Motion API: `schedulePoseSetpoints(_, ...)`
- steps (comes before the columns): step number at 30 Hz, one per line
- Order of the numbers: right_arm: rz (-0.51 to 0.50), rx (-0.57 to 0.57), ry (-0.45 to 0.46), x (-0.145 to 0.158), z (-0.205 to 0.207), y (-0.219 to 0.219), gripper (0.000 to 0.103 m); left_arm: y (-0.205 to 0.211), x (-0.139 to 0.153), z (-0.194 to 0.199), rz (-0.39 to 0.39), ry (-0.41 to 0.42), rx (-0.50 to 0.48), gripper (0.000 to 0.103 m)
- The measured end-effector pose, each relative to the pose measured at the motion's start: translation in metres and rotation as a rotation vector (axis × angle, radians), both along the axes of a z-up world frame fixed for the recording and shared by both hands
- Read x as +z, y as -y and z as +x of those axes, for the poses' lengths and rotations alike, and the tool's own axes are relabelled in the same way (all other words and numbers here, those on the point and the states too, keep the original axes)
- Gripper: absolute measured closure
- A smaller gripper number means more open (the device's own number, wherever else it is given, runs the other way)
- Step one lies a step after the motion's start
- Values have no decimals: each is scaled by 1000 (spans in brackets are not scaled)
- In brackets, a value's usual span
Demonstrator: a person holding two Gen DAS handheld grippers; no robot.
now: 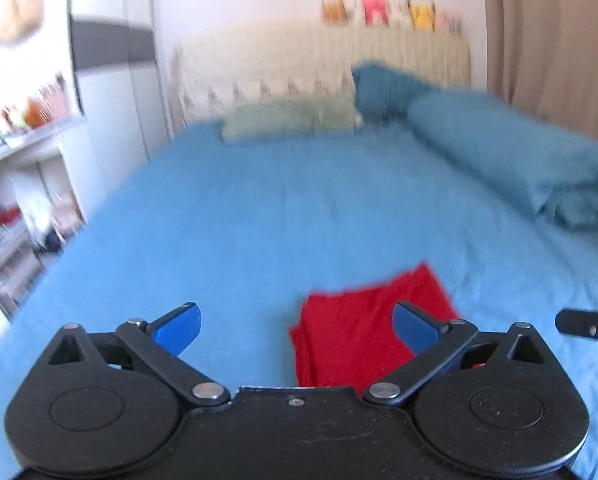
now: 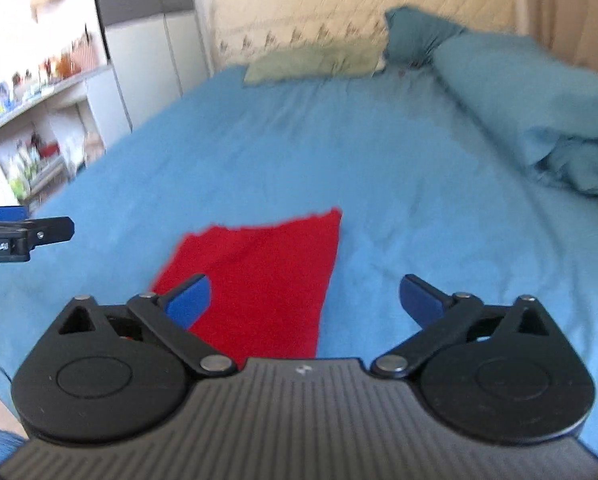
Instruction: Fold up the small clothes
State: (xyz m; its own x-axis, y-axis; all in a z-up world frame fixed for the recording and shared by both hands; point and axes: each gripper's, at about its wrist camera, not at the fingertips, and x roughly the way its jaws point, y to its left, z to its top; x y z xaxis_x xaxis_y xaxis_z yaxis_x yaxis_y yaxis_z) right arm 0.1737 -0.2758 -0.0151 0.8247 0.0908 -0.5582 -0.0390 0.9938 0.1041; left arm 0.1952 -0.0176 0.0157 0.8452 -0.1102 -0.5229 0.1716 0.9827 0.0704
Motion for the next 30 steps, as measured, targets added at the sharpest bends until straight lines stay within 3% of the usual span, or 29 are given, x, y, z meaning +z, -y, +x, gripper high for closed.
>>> schedulePoseSetpoints(2,-39,-11,24,21,-27,-8,0,3,20,-29,8,31,5,0)
schedulePoseSetpoints(5,-99,-49,28,46,-67,-20,0,2,34,-66,-10,4,15,0)
schedulePoseSetpoints(10,-92,-66,-11,58,-124,-26,0,-11,33,-122,-81,-54,52,0)
schedulePoseSetpoints(18,-81,-124,-107,34,-179,-25,0,-21,15,-176,-41,-92,89,0)
schedulePoseSetpoints(30,-81,-107,-163,12,-200,-37,0,-15,0,-201,18,-99,87,0)
